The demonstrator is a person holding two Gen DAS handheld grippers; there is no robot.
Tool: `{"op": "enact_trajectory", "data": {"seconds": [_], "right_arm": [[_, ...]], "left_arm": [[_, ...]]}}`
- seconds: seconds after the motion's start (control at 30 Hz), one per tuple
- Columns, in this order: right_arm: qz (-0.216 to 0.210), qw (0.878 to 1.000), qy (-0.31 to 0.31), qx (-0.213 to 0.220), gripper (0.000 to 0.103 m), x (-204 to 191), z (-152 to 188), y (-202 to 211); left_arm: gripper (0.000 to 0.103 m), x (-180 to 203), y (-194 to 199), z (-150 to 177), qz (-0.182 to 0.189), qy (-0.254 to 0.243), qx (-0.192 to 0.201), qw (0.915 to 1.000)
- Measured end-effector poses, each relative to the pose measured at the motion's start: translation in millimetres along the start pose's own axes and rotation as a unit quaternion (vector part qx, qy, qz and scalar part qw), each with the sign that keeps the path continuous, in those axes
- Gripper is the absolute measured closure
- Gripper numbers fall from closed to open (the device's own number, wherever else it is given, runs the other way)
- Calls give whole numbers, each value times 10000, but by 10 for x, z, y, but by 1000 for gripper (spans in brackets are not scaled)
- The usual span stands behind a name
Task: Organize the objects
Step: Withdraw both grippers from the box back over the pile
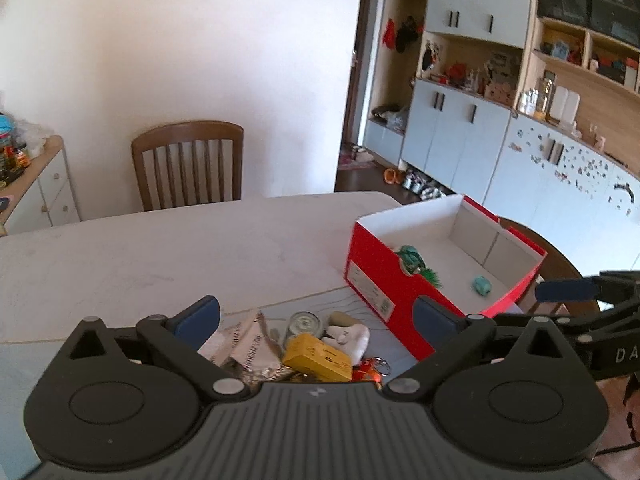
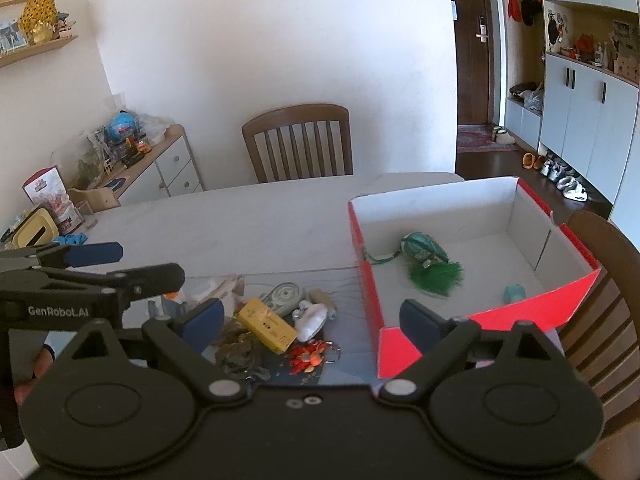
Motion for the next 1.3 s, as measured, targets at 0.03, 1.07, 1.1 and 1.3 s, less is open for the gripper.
{"op": "enact_trajectory", "data": {"seconds": [0.03, 1.07, 1.1, 1.3], "right_arm": [[-8, 10000, 5, -12, 9, -25, 10, -9], [63, 9975, 211, -669, 9, -328, 479, -657], [81, 9973, 224, -695, 9, -323, 500, -689], [235, 9963, 195, -805, 12, -293, 610, -893]], "left_arm": [[0, -33, 9, 12, -13, 21, 9, 10000], [0, -899, -246, 568, -873, 116, -182, 9959], [0, -934, -276, 588, -912, 155, -219, 9955], [0, -1161, -510, 722, -1168, 347, -562, 9910]]}}
Point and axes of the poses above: each gripper's, at about its wrist camera, not at the fingertips, and y roughly against the way its jaws point, x to its right, z to its underside, the point moved 7 cm from there along -y, roughly the way its jaws point, and after that the axes turned 3 degrees about x, right-handed, at the moved point
